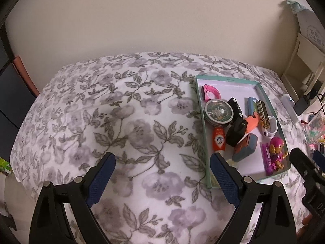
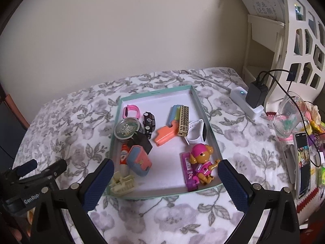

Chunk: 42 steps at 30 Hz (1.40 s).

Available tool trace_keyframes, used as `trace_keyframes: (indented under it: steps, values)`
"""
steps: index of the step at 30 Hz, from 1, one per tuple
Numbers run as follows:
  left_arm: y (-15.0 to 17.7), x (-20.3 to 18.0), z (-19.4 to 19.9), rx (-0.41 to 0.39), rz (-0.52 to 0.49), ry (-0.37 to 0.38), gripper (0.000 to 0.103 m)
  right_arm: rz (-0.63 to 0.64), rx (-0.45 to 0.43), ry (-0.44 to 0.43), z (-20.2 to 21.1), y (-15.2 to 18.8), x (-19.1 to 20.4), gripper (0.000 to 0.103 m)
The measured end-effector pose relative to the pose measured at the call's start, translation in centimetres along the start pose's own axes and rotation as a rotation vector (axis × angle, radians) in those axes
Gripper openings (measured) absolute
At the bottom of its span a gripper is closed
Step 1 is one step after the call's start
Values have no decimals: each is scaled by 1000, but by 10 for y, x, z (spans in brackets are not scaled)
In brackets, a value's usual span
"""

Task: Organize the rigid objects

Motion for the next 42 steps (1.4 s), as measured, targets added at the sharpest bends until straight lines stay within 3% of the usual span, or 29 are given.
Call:
trace_keyframes:
  steps: [12, 24, 42]
  values:
    - [19, 11, 23, -27, -15, -26, 94, -57, -60, -18, 27, -3, -2, 103]
    - [22, 17, 28, -11, 2, -41, 94, -9, -147, -16, 58, -12, 13, 103]
    - [20, 22, 46, -69, 24, -39, 94, 28, -214, 3, 83, -15, 20, 103]
Point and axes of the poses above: each gripper's, at about its wrist camera, not at the fingertips, and z roughly against the way its jaws point, x to its left, y to its underside, the point moved 7 cm from there along -z, roughly the way its jaws point, and after that the axes turned 7 degrees about -x, right-handed, at the moved point
